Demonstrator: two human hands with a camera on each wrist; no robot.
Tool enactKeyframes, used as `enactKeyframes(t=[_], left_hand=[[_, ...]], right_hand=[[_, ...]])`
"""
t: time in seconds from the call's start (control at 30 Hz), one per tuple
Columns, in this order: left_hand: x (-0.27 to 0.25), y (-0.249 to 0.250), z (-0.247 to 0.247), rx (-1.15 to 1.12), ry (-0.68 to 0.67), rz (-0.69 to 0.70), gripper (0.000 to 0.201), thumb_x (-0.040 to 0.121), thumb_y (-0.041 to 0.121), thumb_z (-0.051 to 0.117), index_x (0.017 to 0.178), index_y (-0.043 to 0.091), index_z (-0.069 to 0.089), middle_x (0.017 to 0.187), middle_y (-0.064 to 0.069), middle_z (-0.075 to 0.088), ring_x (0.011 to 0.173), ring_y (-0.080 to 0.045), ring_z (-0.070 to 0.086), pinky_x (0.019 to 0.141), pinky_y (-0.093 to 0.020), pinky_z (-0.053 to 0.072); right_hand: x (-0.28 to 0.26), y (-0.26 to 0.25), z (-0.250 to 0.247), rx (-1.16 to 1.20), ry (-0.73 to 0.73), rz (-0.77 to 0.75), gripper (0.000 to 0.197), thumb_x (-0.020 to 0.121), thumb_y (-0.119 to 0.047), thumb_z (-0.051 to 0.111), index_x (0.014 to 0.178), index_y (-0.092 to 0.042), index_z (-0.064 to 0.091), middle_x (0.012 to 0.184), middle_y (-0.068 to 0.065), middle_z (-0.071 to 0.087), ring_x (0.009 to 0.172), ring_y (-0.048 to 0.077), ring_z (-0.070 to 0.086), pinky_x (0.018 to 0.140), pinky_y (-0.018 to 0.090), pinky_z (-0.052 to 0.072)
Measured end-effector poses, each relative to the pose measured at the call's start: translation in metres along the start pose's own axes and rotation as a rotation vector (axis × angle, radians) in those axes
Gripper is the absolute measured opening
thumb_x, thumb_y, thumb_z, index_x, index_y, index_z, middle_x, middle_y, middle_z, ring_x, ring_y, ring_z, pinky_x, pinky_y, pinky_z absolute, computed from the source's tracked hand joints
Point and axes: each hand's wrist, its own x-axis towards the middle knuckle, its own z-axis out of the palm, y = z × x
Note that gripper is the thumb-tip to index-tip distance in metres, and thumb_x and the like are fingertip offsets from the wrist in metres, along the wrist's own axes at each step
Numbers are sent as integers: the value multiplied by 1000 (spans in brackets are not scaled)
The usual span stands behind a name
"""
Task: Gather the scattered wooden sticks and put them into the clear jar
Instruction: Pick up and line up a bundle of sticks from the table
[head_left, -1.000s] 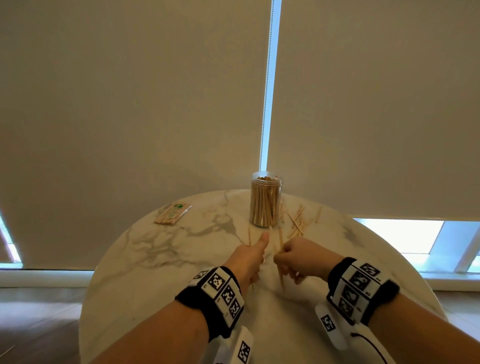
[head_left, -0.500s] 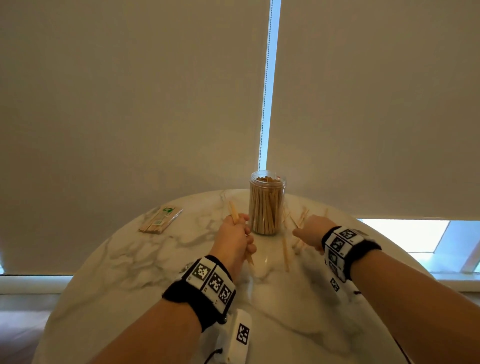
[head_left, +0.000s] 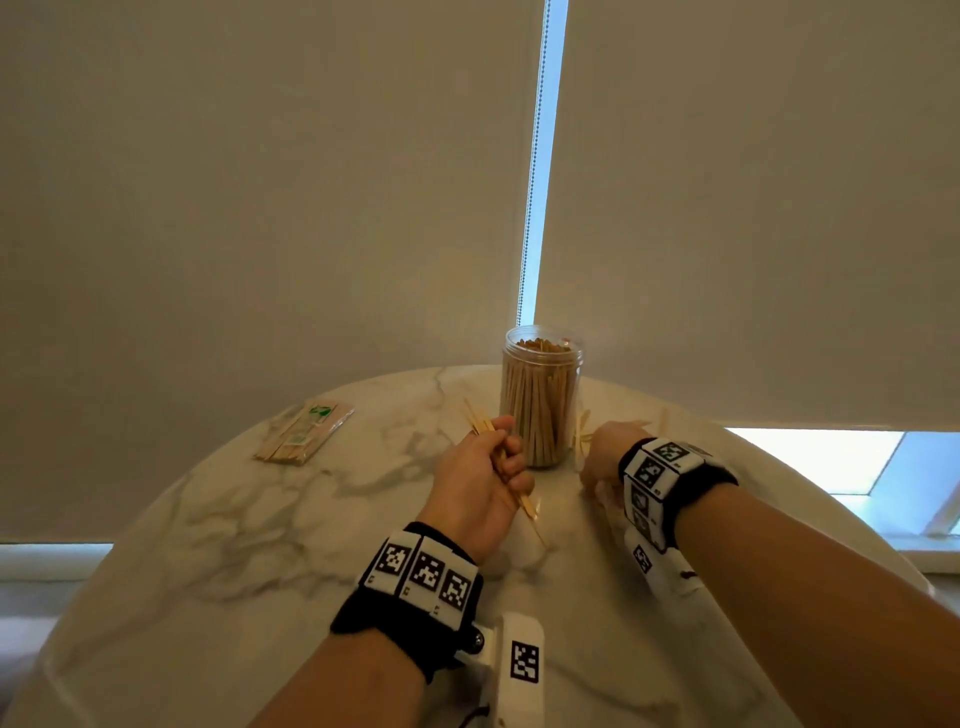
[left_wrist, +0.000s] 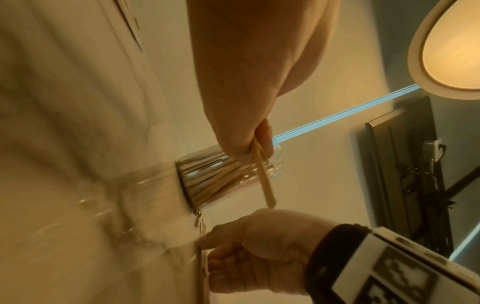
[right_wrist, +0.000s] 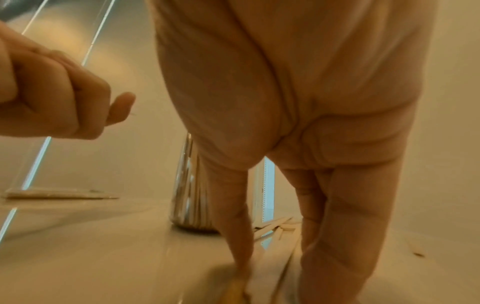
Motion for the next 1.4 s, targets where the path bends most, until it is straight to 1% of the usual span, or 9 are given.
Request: enactKeyframes(t=[0.2, 0.33, 0.47, 0.67, 0.83, 0.9, 1.1, 1.27, 1.4], left_hand=[[-5, -6, 1, -66, -2, -67, 18, 101, 7, 37, 111, 8, 52, 66, -3, 47, 50, -9, 37, 42, -20, 31], [-5, -12, 5, -44, -4, -93, 18, 102, 9, 38, 106, 7, 55, 64, -2, 48, 48, -9, 37, 42, -19, 31], [-4, -12, 3, 4, 14, -111, 16, 104, 16, 44, 102, 6, 57, 63, 1, 45, 47, -7, 35, 41, -18, 29], [-1, -16, 0, 168, 57, -210, 13, 99, 14, 53, 109, 7, 51, 66, 0, 40, 53, -9, 31, 42, -19, 26], [-8, -27, 7, 267, -148, -305, 64, 80, 54, 75, 120, 5, 63, 85, -8, 61, 72, -19, 56, 66, -26, 50], [-12, -28, 13, 251, -213, -285, 58, 92, 52, 62, 126, 5, 65, 105, -14, 69, 97, -25, 66, 90, -35, 54], [-6, -23, 8, 127, 16, -102, 47, 105, 41, 39, 132, 8, 59, 119, -17, 70, 114, -29, 66, 103, -46, 50], [2, -20, -1, 38, 72, -145, 52, 105, 45, 33, 126, 6, 60, 125, -22, 65, 118, -36, 61, 108, -51, 44], [2, -21, 3, 66, 133, -29, 42, 107, 39, 34, 109, 6, 60, 100, -15, 70, 96, -26, 67, 99, -49, 51]], right_hand=[[-23, 5, 4, -87, -36, 14, 41, 97, -31, 61, 130, -7, 61, 129, 10, 63, 119, 25, 60, 95, 32, 50], [-33, 10, 13, -93, -5, -11, 30, 99, -18, 52, 122, -4, 64, 101, 8, 57, 92, 22, 55, 82, 29, 48], [-48, 14, 18, -34, -1, -8, 28, 97, -24, 58, 116, -6, 66, 98, 5, 59, 90, 20, 57, 84, 27, 50], [-67, 38, 20, 733, -62, 33, 15, 90, -11, 68, 86, 2, 71, 70, 9, 73, 66, 21, 74, 63, 29, 61], [-92, 21, 11, 1151, -14, -204, 12, 92, -4, 66, 85, 5, 69, 67, 12, 72, 63, 23, 73, 65, 32, 59], [-90, 5, 15, 1124, 77, -265, 13, 93, -8, 64, 89, 1, 72, 80, 17, 75, 75, 29, 75, 75, 41, 63], [-87, -30, 27, 771, 335, -442, 29, 98, -27, 56, 80, -17, 77, 73, 0, 73, 69, 13, 69, 66, 28, 58], [-82, -41, 22, 624, 162, -463, 31, 103, -21, 47, 91, -13, 75, 93, 2, 72, 85, 14, 64, 83, 28, 51], [-80, -33, 14, 669, 289, -426, 10, 90, -27, 69, 88, -17, 67, 84, -2, 70, 77, 13, 64, 67, 26, 51]])
